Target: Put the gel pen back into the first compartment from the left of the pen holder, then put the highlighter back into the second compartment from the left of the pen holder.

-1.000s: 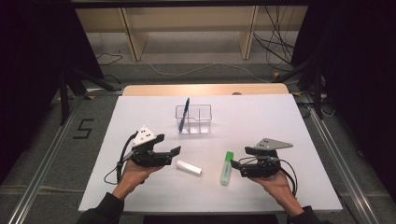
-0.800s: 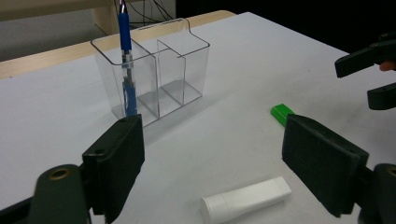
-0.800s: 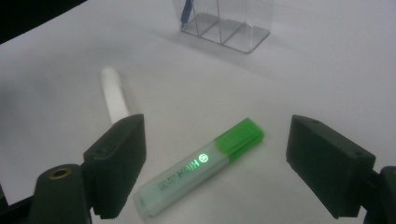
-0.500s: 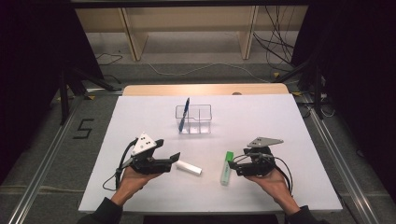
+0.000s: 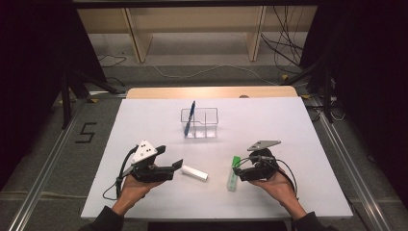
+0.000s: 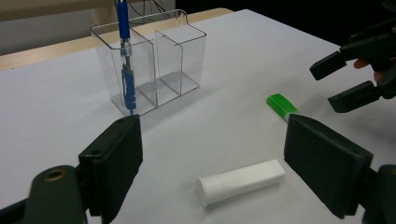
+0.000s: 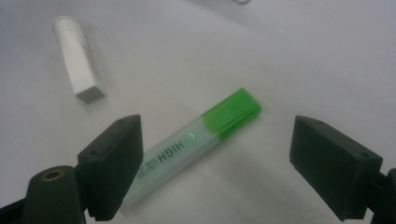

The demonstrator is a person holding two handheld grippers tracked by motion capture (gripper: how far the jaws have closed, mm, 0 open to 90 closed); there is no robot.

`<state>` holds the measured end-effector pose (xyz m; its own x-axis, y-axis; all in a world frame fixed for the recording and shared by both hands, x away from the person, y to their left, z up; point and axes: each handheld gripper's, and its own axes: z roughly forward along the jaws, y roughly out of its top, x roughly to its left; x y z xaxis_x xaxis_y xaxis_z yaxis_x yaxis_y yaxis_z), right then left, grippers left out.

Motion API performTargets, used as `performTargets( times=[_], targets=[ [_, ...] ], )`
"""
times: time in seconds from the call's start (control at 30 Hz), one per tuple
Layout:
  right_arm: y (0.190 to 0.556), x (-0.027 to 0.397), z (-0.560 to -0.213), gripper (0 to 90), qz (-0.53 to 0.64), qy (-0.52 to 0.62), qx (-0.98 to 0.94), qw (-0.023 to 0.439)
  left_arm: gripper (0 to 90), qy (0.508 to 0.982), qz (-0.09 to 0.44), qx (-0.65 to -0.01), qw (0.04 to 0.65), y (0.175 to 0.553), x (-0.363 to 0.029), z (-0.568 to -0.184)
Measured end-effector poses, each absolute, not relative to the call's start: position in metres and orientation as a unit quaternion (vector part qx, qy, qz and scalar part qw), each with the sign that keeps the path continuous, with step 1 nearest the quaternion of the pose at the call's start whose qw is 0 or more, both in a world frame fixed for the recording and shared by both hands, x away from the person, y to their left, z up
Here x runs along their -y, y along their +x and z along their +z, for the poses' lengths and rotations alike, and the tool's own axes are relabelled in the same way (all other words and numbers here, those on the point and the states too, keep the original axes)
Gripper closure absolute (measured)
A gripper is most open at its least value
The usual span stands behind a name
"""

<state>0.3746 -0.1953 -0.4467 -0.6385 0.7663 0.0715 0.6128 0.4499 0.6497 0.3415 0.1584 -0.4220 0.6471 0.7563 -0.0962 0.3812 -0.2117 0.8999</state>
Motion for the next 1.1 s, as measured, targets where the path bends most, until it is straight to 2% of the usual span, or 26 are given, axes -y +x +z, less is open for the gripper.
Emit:
performTargets(
  times=[1.1],
  targets=[
    [0.395,0.171,-0.46,17.7,0.248,0.426,-0.864,0.101,18.2,0.753,0.194,-0.377,0.502,0.334,-0.165,-0.424]
  ],
)
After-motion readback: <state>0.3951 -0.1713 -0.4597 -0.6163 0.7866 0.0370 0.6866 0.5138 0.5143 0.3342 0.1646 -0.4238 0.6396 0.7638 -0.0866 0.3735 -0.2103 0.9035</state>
